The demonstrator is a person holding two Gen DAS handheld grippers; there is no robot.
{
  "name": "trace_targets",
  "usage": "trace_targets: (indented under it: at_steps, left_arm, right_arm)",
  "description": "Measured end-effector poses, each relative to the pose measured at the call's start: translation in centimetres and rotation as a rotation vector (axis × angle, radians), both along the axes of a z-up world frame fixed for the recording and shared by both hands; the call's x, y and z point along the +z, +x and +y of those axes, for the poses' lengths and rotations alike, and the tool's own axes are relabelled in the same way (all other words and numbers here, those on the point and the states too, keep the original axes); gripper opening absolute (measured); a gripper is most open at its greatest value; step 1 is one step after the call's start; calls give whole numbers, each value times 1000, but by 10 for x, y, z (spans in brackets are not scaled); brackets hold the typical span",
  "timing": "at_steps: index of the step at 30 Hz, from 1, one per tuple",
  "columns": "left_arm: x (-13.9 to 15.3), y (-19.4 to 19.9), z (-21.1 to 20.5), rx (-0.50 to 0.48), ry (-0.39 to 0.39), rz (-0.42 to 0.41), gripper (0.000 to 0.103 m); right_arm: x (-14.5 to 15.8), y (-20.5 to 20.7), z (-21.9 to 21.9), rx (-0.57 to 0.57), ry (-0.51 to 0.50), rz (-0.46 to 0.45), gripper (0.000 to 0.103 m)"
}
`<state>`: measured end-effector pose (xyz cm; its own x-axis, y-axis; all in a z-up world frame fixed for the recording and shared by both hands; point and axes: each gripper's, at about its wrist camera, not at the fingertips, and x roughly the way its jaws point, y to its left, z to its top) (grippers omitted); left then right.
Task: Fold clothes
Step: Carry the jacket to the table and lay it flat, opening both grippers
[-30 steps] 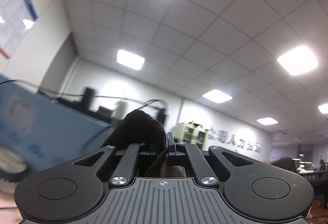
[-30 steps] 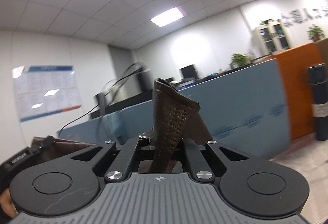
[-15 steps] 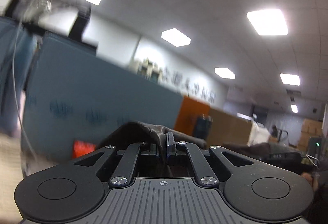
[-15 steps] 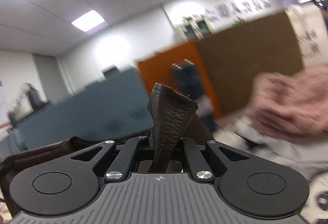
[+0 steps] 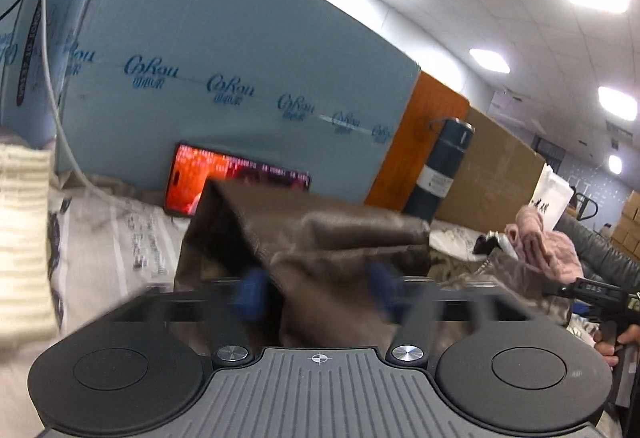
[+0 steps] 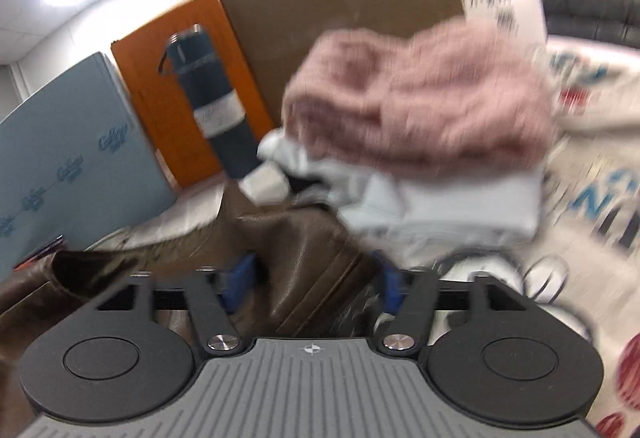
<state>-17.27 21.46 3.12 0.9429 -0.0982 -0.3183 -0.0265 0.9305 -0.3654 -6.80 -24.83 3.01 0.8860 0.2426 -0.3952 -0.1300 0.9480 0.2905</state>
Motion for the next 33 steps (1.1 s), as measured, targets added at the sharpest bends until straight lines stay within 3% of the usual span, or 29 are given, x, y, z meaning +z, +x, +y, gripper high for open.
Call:
trace_targets:
  at_steps: [2, 6, 8, 11, 13, 15, 20, 28, 33]
  left_arm:
    - [1, 8, 6, 2, -20, -4, 75]
    - [-3, 31, 26, 19, -107, 5, 77]
    - [-10, 45, 38, 25, -181, 17, 77]
    - [-18, 56, 43, 0, -228, 35, 71]
    - [-19, 56, 37, -35, -190, 29, 26]
    - [-16, 51, 28, -82, -141, 14, 9]
    - [0, 26, 5, -202, -139, -95, 8]
    - [24, -19, -33, -435, -103, -246, 7]
    - [27, -44, -47, -568, -90, -287, 7]
  right_arm:
    - [10, -2, 7, -46, -46, -84, 81]
    - [27, -7, 10, -36, -29, -187, 88]
    - [33, 3, 11, 62, 24, -163, 91]
    - [32, 20, 17, 206, 136, -78, 91]
    - [27, 28, 25, 300, 201, -21, 91]
    - [22, 33, 37, 384, 248, 30, 91]
    - [12, 40, 73, 559, 343, 139, 91]
    - [22, 49, 126, 793, 464, 190, 94]
    - [23, 43, 128, 888, 598, 220, 94]
